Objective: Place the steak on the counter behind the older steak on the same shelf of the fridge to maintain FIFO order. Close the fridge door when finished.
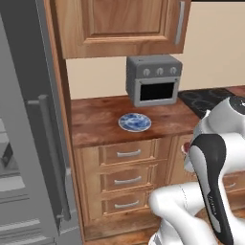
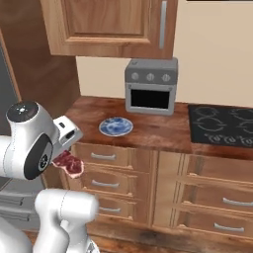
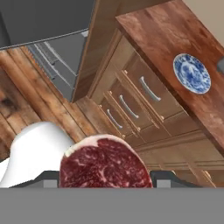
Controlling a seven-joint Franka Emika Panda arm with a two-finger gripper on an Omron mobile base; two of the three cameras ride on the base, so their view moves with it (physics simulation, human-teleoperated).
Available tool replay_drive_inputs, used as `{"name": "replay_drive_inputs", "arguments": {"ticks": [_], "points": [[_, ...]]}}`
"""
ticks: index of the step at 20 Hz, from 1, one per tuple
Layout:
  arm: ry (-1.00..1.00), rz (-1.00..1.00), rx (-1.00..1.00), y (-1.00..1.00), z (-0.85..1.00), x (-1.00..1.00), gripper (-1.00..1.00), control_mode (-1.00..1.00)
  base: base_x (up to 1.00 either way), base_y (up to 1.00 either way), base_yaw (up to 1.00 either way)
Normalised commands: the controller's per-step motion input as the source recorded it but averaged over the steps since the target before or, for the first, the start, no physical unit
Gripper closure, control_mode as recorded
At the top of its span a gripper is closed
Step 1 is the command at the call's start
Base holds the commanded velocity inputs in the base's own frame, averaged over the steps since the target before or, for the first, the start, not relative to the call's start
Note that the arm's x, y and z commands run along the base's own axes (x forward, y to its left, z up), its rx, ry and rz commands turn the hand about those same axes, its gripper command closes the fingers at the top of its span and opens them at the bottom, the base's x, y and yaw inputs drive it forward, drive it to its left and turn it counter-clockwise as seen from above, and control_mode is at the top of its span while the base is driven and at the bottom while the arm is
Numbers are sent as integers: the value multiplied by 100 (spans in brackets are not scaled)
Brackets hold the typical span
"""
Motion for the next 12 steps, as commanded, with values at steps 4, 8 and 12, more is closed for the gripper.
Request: {"name": "replay_drive_inputs", "arguments": {"ticks": [4, 8, 12], "points": [[0, 0, 0, 0, 0, 0, 100, 100, -100, 0, -1], [0, 0, 0, 0, 0, 0, 100, 100, -100, 6, 4], [0, 0, 0, 0, 0, 0, 100, 100, -100, 37, 25]]}}
